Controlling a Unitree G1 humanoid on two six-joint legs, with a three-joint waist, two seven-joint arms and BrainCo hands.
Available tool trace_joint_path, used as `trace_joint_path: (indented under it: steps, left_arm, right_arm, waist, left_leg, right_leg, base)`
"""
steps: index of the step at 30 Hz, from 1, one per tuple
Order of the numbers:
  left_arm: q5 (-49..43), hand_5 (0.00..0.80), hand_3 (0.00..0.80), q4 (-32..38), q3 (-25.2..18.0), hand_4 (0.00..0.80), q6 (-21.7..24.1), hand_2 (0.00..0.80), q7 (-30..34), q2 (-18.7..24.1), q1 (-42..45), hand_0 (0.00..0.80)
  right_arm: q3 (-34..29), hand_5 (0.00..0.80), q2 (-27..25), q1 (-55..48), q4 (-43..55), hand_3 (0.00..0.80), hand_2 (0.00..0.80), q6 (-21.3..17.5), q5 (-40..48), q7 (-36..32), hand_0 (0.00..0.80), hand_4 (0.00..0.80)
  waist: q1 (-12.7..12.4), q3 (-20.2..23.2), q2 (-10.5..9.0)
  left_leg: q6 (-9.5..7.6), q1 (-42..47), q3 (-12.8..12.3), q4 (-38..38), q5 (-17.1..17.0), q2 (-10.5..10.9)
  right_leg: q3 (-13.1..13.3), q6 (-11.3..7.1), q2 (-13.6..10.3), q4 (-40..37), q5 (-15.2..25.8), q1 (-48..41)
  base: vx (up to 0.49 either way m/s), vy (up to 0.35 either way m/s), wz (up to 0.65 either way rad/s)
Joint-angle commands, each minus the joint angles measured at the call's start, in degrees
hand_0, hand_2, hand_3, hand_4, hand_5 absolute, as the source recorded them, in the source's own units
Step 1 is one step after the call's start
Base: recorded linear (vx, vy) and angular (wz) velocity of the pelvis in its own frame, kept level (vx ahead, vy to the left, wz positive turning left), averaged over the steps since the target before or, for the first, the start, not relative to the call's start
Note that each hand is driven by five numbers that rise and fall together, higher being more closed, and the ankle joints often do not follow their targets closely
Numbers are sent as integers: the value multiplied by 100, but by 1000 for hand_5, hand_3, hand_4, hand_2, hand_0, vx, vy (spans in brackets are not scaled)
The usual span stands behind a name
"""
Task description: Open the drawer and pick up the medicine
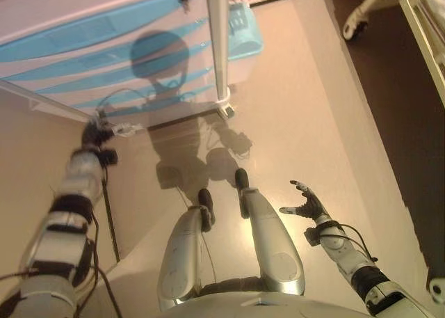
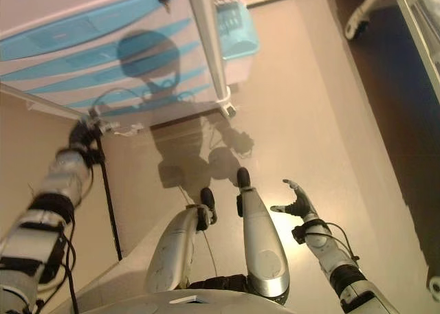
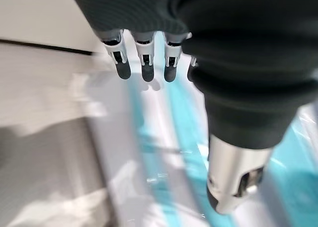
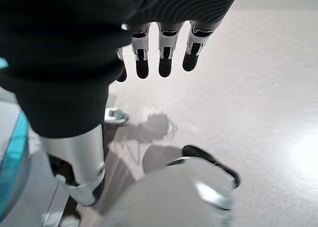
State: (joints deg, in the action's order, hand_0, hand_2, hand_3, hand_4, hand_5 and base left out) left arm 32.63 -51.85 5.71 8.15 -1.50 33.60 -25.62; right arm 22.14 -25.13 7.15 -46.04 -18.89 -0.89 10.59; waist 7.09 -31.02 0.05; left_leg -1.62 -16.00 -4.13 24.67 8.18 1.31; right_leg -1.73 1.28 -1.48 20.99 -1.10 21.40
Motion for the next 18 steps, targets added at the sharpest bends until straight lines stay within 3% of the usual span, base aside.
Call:
trace_joint_path:
  steps: [1, 6, 11, 14, 18]
  left_arm:
    - [-95, 0, 0, 3, -140, 0, 523, 0, 408, -437, 913, 0]
    - [-683, 0, 0, -549, -141, 0, 715, 0, 524, -1235, 2001, 0]
    - [-1159, 0, 0, -1252, -15, 0, 646, 0, 1006, -1589, 2505, 0]
    - [-1052, 0, 0, -1688, 66, 0, 551, 0, 1290, -1784, 2617, 0]
    - [-1615, 0, 0, -1976, 183, 0, 493, 0, 1559, -1961, 2618, 0]
  right_arm:
    - [-239, 0, 150, -356, -368, 0, 0, -238, 17, -215, 0, 0]
    - [-578, 0, 314, -627, -817, 0, 0, -121, -262, -524, 0, 0]
    - [-733, 0, 536, -781, -1401, 0, 0, -158, -404, -678, 0, 0]
    - [-800, 0, 704, -738, -1791, 0, 0, -201, -468, -693, 0, 0]
    - [-770, 0, 944, -630, -2059, 0, 0, -113, -510, -694, 0, 0]
  waist:
    - [-236, 1004, 34]
    - [-473, 1577, 59]
    - [-671, 2009, -13]
    - [-755, 2200, -73]
    - [-845, 2365, -159]
  left_leg:
    - [-11, 507, 117, -915, -117, 294]
    - [106, 1174, 324, -1723, -378, 260]
    - [147, 1580, 434, -2219, -526, 224]
    - [160, 1793, 421, -2495, -583, 208]
    - [186, 1985, 353, -2746, -637, 185]
  right_leg:
    - [-53, -273, -165, -562, -312, -784]
    - [-278, -315, -109, -1314, -164, -1601]
    - [-470, -365, -68, -1757, -49, -2086]
    - [-561, -417, -46, -2030, 32, -2323]
    - [-686, -486, -59, -2279, 138, -2521]
  base:
    - [124, -77, 27]
    - [120, -59, 36]
    - [58, -55, 25]
    - [-3, -39, 25]
    - [-16, -30, 20]
